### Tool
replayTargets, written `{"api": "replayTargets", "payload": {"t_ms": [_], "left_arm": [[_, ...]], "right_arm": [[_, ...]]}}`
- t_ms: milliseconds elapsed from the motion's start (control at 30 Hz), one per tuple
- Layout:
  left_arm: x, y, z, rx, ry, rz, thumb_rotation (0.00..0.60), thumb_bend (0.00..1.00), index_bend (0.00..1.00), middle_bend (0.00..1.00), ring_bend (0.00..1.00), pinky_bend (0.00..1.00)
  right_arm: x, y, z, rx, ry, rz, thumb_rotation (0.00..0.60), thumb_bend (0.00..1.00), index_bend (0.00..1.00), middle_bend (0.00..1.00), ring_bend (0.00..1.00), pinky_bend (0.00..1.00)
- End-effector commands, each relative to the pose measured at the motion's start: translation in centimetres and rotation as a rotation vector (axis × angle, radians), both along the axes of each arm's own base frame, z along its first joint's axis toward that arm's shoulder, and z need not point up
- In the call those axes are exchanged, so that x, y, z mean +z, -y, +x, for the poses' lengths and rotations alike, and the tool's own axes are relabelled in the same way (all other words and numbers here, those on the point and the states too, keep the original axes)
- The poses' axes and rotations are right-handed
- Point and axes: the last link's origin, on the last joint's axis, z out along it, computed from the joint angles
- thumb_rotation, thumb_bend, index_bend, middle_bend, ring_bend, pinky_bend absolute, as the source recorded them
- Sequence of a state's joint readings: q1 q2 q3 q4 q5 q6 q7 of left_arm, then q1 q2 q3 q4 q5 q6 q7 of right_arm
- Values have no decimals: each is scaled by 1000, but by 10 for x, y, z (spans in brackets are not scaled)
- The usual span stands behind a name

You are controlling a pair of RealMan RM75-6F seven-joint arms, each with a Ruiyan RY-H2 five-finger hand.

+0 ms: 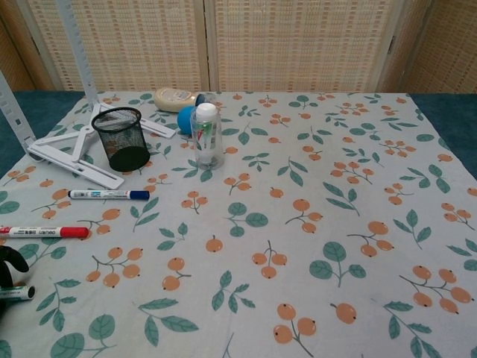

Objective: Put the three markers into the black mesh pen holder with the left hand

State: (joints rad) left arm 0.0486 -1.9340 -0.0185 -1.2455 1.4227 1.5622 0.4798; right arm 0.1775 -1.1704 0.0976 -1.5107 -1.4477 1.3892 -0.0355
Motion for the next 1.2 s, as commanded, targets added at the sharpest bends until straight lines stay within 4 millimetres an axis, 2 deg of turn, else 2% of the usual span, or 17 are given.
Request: {"api": "replayTargets", "payload": {"t_ms": [33, 700, 900, 967, 1067, 1200], "left_arm": [[0, 0, 0, -3, 2, 3, 600, 397, 396, 457, 156, 153], [2, 0, -1, 2, 16, 33, 600, 403, 526, 553, 209, 183], [4, 0, 1, -9, 25, 40, 600, 403, 533, 564, 213, 183], [11, 0, 5, -26, 31, 57, 600, 403, 529, 563, 213, 183], [36, -5, 16, -62, 74, 111, 600, 404, 527, 562, 213, 183], [93, -25, 38, -132, 160, 190, 600, 403, 531, 567, 214, 188]], "right_arm": [[0, 0, 0, -1, -1, -2, 600, 27, 110, 75, 105, 96], [0, 1, -2, -4, -1, -3, 600, 27, 110, 75, 105, 96], [1, 1, -2, -6, 2, -7, 600, 27, 110, 75, 105, 96], [2, 1, -2, -7, 4, -10, 600, 27, 111, 74, 105, 96], [3, 1, -3, -7, 6, -14, 600, 27, 110, 74, 106, 96], [5, 1, -4, -12, 13, -17, 600, 27, 110, 75, 107, 96]]}}
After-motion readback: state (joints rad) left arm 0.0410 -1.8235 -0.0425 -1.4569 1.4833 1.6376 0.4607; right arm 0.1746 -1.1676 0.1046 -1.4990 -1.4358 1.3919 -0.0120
